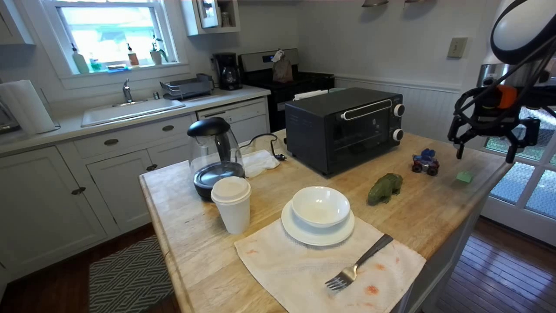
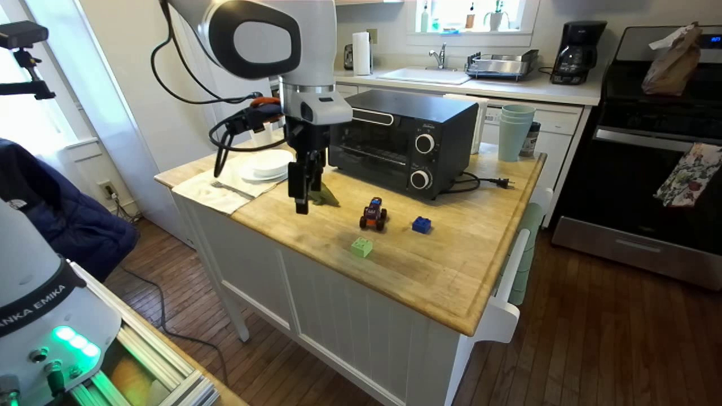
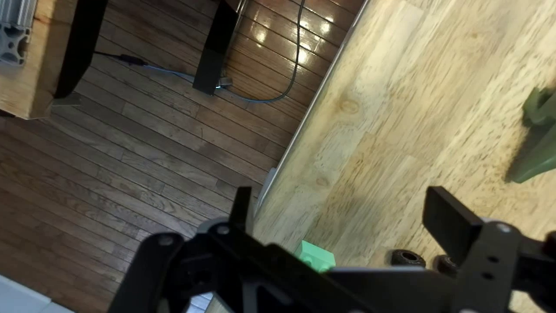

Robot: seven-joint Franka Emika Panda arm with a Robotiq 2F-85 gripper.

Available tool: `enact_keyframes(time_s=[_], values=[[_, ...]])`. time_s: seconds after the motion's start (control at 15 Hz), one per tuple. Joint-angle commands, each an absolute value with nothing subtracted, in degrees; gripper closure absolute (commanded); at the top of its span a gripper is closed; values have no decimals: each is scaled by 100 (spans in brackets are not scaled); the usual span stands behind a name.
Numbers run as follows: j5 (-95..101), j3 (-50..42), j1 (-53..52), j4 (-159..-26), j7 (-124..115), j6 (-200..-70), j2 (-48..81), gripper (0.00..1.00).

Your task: Lift the green building block and put it on the dinosaur toy

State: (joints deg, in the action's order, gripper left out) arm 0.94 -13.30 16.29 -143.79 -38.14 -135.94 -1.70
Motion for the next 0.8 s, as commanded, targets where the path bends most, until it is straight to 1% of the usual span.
enact_keyframes(time_s=[0.0, 0.27, 0.73], values=[[66, -1394, 1595, -14368, -3772, -13619, -128, 0], [34, -1398, 1591, -14362, -3764, -13641, -100, 0], [-68, -1558, 1633, -14173, -4265, -13820, 425, 0]])
